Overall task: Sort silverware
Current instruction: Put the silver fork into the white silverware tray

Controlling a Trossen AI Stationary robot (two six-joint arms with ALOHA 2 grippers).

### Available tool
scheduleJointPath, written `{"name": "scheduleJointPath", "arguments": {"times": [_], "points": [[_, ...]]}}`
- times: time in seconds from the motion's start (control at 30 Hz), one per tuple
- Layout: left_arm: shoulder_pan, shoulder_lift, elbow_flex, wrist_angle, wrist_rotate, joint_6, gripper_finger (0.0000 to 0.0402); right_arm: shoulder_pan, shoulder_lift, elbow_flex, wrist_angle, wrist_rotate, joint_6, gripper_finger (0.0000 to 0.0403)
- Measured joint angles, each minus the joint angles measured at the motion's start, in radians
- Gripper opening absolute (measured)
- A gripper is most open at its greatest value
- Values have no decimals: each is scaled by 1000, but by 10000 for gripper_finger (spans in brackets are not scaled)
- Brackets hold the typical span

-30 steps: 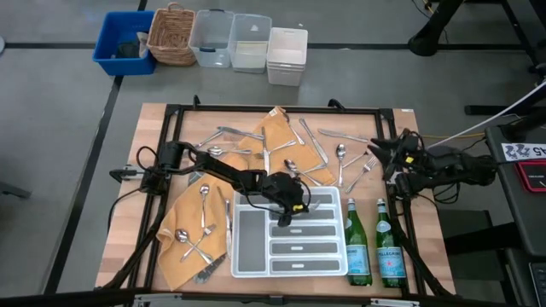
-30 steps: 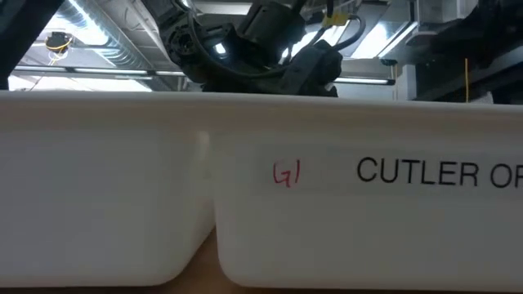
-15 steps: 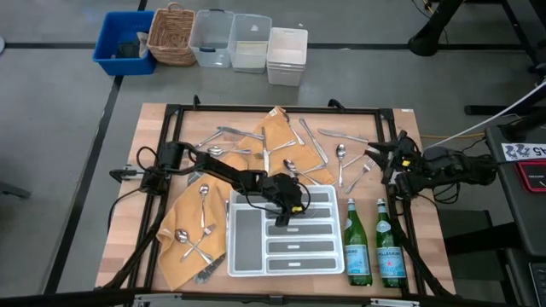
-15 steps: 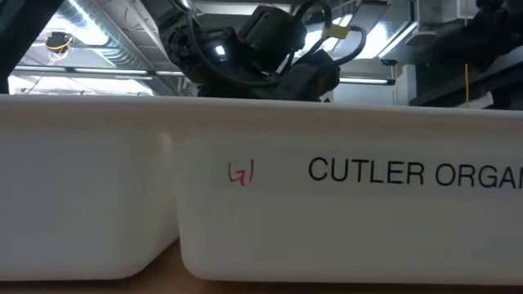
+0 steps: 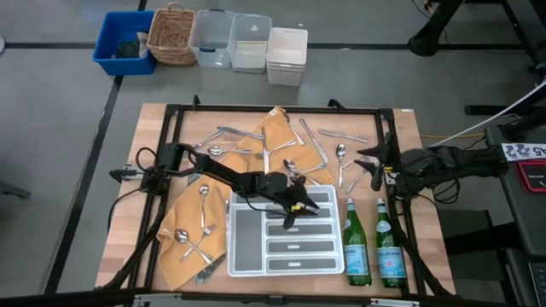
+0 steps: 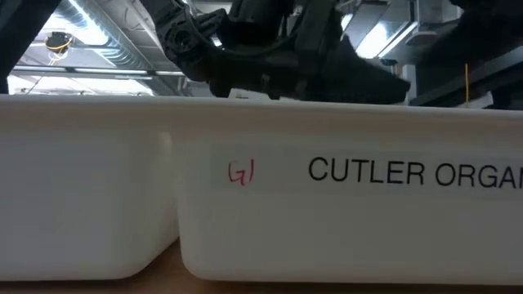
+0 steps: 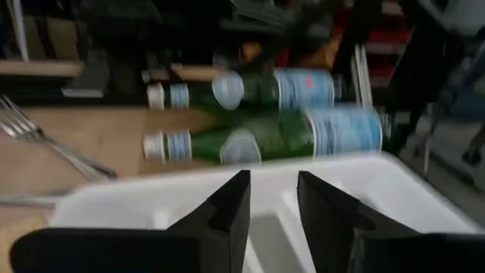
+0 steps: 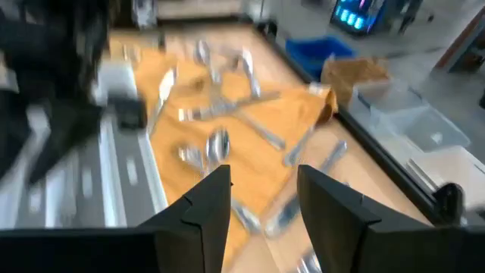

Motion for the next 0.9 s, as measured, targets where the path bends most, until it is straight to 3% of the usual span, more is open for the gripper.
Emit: {"name": "scheduleJointPath", "arguments": {"times": [0.1,0.27,0.43,0.63,0.9], "points": [[14,-27,0,-11,-1,-15,98,0,109,83,-90,-11,-9,157],[39,-66,1,-38,-1,-42,98,-2,311,229,-402,-67,-40,157],[54,-96,2,-41,0,-104,98,-2,493,273,-618,-176,-97,157],[48,-103,2,-70,-1,-111,98,-69,646,250,-648,-255,-274,157],[19,-106,2,-87,9,-112,98,-304,761,249,-594,-307,-504,156]]}}
